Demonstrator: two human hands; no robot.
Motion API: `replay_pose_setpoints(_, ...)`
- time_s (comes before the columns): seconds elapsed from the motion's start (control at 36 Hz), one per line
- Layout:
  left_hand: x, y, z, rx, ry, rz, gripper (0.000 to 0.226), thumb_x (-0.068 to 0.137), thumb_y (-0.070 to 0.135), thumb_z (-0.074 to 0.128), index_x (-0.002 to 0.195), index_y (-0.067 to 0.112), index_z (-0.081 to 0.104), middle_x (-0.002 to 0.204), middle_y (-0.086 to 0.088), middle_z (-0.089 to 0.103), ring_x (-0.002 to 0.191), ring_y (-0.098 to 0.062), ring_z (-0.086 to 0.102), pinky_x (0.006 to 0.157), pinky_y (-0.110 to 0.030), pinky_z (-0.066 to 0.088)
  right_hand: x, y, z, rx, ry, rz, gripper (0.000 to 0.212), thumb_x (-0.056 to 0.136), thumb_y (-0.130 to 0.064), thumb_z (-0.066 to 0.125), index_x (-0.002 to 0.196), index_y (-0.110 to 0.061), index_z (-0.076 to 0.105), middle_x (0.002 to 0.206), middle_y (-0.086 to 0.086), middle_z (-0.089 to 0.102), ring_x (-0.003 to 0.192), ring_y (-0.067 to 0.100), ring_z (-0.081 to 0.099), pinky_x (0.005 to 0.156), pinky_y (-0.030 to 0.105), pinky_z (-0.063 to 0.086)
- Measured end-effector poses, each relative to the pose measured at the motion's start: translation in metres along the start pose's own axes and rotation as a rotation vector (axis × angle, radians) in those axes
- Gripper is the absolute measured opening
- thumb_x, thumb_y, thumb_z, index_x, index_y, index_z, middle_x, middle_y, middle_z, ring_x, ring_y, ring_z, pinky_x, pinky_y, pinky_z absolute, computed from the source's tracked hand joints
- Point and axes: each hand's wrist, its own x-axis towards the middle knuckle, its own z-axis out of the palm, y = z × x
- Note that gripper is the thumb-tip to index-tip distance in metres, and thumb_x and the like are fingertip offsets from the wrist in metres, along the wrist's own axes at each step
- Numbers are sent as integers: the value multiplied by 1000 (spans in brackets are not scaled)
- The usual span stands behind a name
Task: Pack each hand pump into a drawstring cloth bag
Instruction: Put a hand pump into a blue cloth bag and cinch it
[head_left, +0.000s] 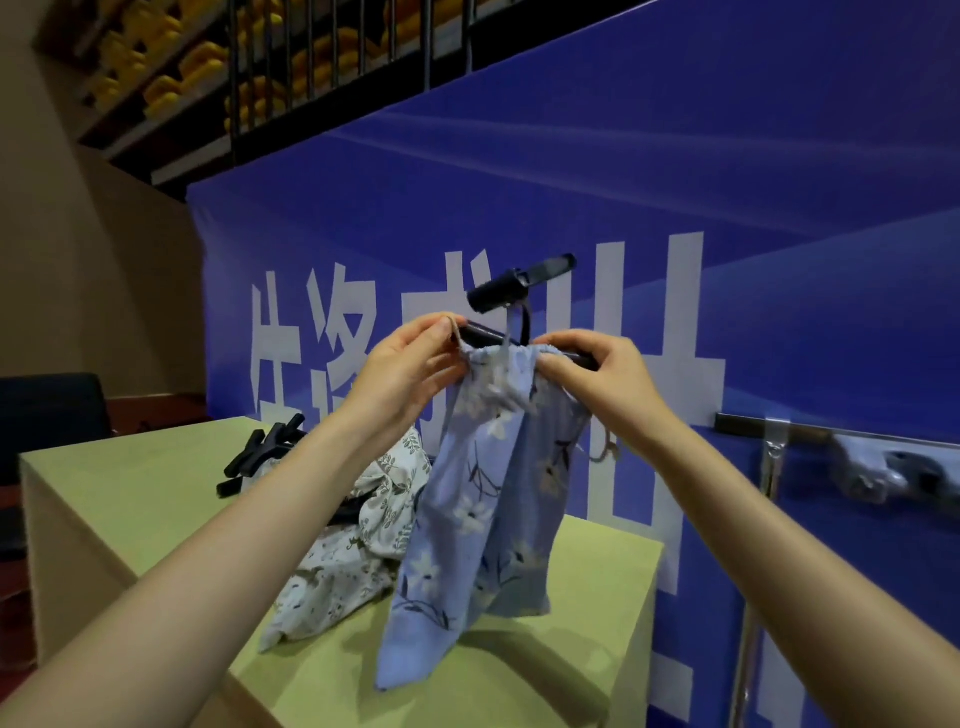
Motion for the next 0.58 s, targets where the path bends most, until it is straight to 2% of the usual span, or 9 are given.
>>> replay_pose_setpoints(0.14,5,9,-2,154,20,32,17,97,14,53,94,16,69,91,0,72,83,-15,67,74,-21,55,0,-1,-5,-59,-110,33,11,89,-17,66,94,-26,71,85,-12,72,80,-2,66,73,17,53)
replay_pose_setpoints(0.19,6,11,2,218,-18,44,17,96,13,54,92,16,70,89,-2,71,83,-15,67,75,-22,54,-2,-2,-1,-45,-190,30,13,91,-15,64,96,-25,71,73,-18,71,71,-5,64,65,12,49)
replay_pose_setpoints(0.25,4,12,8,256,-66,15,16,95,13,55,92,14,71,82,-2,70,80,-15,65,76,-24,54,-1,-5,5,-61,-217,3,12,92,-13,61,100,-15,71,61,-23,64,58,-7,57,55,8,41)
replay_pose_setpoints(0.28,4,12,9,250,-71,-10,16,95,13,55,90,14,70,79,0,69,78,-14,64,77,-25,53,-1,-6,8,-74,-207,-12,13,92,-14,62,101,-13,71,62,-22,64,58,-7,56,55,8,40)
replay_pose_setpoints(0.36,2,13,4,172,-24,-100,15,95,14,55,87,16,68,75,2,69,74,-12,63,71,-24,51,-1,-5,15,-45,-164,-2,16,90,-17,65,105,-18,68,86,-11,66,74,-4,60,66,14,48)
replay_pose_setpoints(0.42,2,12,-3,313,31,-79,13,94,19,58,88,20,69,81,2,67,75,-13,62,63,-23,49,-2,-1,17,63,-128,51,22,89,-15,67,108,-22,62,93,-2,63,79,3,61,70,18,52)
replay_pose_setpoints(0.47,5,12,-11,462,75,-19,14,93,20,61,83,23,70,84,0,67,81,-17,64,67,-27,52,-3,1,21,150,-98,98,25,88,-14,67,110,-23,58,95,2,64,82,10,62,72,23,53)
replay_pose_setpoints(0.53,8,14,-16,606,68,7,13,93,23,61,85,18,70,85,-1,66,84,-20,62,75,-33,51,-2,2,25,186,-79,118,23,87,-14,69,106,-22,58,95,2,65,83,12,62,73,25,54)
replay_pose_setpoints(0.58,6,18,-15,733,19,16,24,94,29,58,90,7,67,81,-3,61,76,-19,55,68,-29,46,0,2,30,181,-72,109,18,86,-14,70,101,-19,62,92,1,67,84,12,63,75,28,53)
